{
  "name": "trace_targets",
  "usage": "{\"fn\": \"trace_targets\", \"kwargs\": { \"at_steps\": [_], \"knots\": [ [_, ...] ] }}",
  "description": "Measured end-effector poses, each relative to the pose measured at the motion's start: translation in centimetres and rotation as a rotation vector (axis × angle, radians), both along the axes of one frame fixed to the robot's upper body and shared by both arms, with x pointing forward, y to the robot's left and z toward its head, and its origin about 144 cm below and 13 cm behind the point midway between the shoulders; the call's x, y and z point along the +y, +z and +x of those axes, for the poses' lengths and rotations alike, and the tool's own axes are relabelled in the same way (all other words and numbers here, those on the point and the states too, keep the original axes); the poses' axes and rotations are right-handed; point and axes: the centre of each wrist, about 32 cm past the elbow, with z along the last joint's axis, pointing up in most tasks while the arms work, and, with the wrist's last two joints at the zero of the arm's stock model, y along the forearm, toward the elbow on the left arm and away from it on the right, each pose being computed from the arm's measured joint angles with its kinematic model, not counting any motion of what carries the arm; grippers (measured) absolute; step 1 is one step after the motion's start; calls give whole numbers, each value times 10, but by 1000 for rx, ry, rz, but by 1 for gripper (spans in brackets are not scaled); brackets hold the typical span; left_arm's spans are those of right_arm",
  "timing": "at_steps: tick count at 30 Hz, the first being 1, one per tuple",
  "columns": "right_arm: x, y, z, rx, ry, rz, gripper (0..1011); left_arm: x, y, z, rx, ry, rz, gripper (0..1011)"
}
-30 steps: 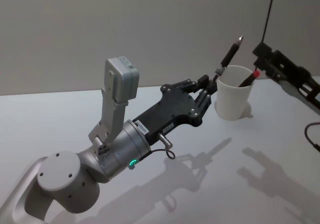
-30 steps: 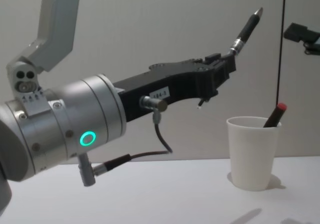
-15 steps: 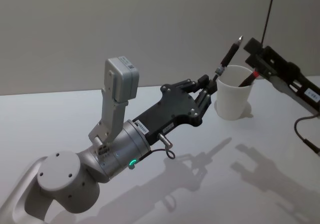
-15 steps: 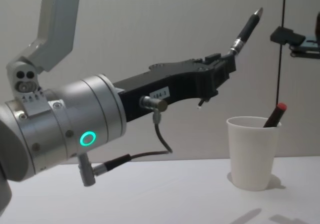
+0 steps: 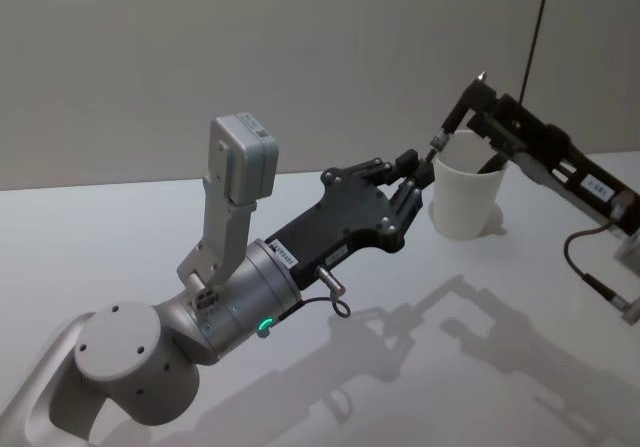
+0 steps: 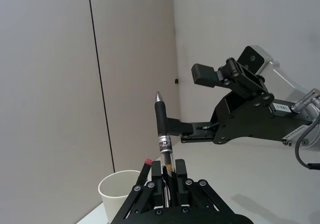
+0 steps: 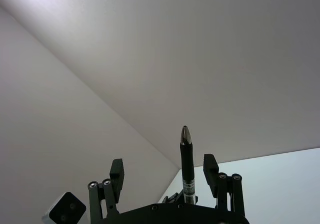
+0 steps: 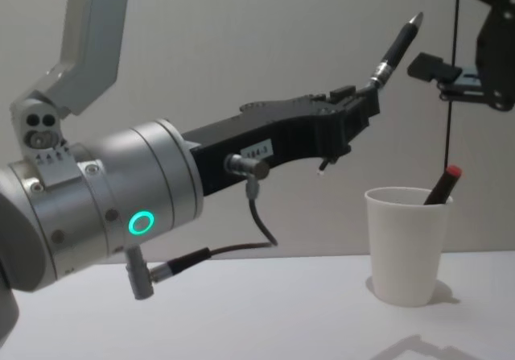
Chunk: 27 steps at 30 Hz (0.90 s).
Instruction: Place the pen into the pen holder.
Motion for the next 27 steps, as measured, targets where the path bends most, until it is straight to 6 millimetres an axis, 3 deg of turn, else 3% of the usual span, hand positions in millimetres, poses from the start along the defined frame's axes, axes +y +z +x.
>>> {"fn": "trace_targets", "kwargs": {
  "at_steps": [27],
  "knots": [
    [16, -10, 7, -13, -38, -34, 1001, 0, 0, 0, 0, 0, 0, 160]
  ]
}}
